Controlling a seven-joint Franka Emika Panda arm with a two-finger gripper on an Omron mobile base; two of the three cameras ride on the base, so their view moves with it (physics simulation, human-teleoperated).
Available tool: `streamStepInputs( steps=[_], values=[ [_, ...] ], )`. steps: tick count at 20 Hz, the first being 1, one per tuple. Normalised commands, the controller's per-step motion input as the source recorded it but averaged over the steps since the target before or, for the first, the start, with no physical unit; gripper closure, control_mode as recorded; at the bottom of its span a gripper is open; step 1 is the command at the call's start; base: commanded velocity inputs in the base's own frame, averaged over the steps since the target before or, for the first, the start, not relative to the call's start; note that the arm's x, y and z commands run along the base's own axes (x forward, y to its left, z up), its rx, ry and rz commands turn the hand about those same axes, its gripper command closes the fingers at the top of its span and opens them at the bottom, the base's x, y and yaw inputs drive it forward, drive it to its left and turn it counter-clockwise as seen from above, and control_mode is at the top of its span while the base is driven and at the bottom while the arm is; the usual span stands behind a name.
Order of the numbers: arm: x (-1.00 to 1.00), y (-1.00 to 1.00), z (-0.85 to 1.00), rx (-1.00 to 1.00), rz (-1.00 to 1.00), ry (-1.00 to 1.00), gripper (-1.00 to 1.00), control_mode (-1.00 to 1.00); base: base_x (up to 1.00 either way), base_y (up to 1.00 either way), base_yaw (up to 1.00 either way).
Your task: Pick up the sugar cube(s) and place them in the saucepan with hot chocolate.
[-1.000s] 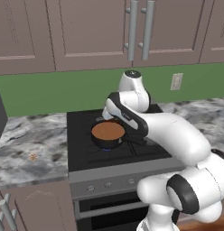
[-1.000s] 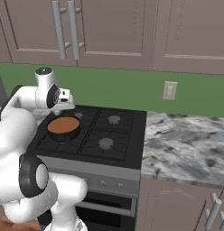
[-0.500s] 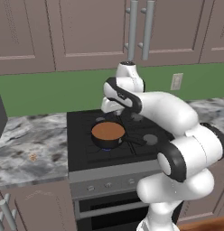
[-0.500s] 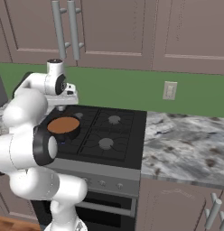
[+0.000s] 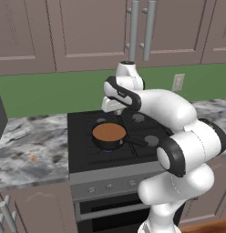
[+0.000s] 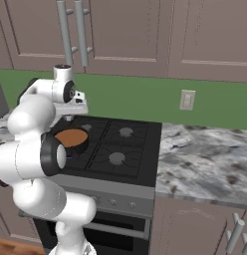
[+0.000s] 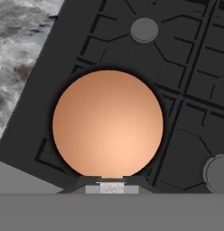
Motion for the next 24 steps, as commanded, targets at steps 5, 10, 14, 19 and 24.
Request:
streamStepInputs(
  steps=[5,10,14,19,24],
  values=[
    [0.00,0.00,-0.21,0.00,0.00,0.00,1.00,-1.00,0.00,0.00,0.00],
    [0.01,0.00,-0.34,0.00,0.00,0.00,1.00,-1.00,0.00,0.00,0.00],
    [0.09,0.00,-0.12,0.00,0.00,0.00,1.00,-1.00,0.00,0.00,0.00],
    [0.29,0.02,0.00,0.00,0.00,0.00,1.00,-1.00,0.00,0.00,0.00],
    [0.19,0.02,0.00,0.00,0.00,0.00,1.00,-1.00,0.00,0.00,0.00]
  ],
)
